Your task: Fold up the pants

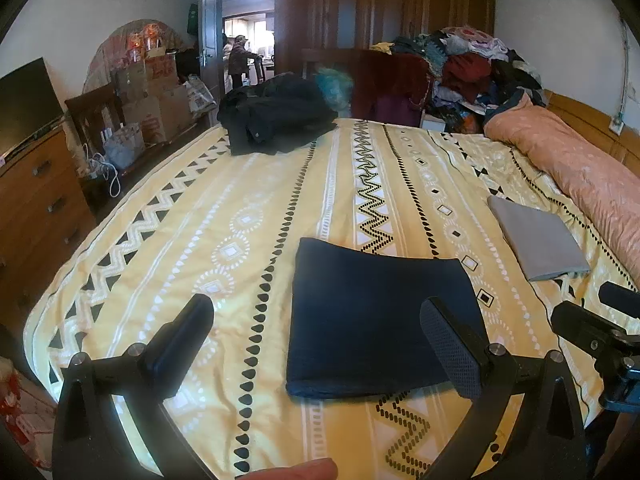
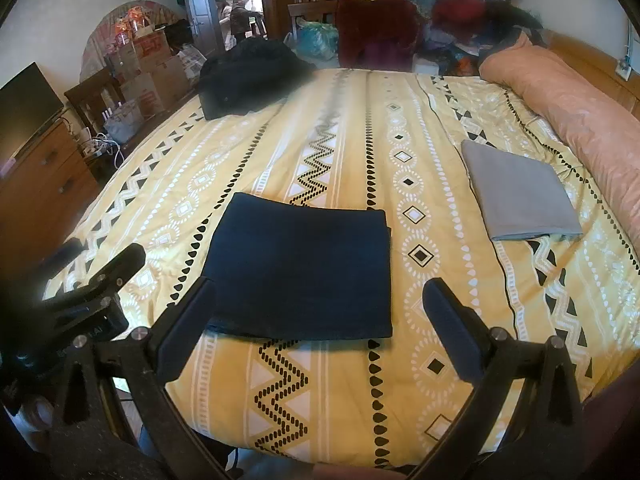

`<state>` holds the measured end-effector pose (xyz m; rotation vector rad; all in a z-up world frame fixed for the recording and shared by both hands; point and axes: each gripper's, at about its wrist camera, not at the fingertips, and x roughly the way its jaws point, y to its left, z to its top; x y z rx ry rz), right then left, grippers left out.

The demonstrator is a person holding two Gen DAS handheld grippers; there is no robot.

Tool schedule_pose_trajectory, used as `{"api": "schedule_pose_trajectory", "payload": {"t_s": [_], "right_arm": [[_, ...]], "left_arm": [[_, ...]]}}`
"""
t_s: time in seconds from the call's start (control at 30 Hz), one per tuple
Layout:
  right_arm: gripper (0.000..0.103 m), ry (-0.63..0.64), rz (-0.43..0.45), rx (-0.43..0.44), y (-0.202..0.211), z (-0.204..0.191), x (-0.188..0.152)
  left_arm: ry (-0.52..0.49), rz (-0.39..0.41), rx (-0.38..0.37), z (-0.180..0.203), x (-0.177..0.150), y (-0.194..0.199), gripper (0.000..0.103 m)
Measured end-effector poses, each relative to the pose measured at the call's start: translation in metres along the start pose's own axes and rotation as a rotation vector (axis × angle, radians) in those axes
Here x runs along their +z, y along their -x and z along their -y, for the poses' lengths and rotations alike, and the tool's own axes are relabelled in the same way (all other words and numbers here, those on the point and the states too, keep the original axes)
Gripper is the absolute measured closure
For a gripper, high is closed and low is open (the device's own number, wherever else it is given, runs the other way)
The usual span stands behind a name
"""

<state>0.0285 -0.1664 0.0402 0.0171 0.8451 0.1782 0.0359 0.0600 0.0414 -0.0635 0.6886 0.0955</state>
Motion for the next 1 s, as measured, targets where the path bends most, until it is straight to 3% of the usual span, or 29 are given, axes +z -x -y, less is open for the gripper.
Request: {"api": "schedule_pose_trajectory", "payload": {"t_s": [0.57, 1.0], "right_arm": [[0.001, -0.017, 0.000, 0.020, -0.002, 0.005, -0.007], [0.001, -0.011, -0.002, 0.029, -0.004, 0.004, -0.010]], "left_arm": [[-0.028, -0.014, 0.035, 0.010, -0.006, -0.002, 0.000], [-0.019, -0.028, -0.001, 0.014, -0.009, -0.003, 0.000]]}}
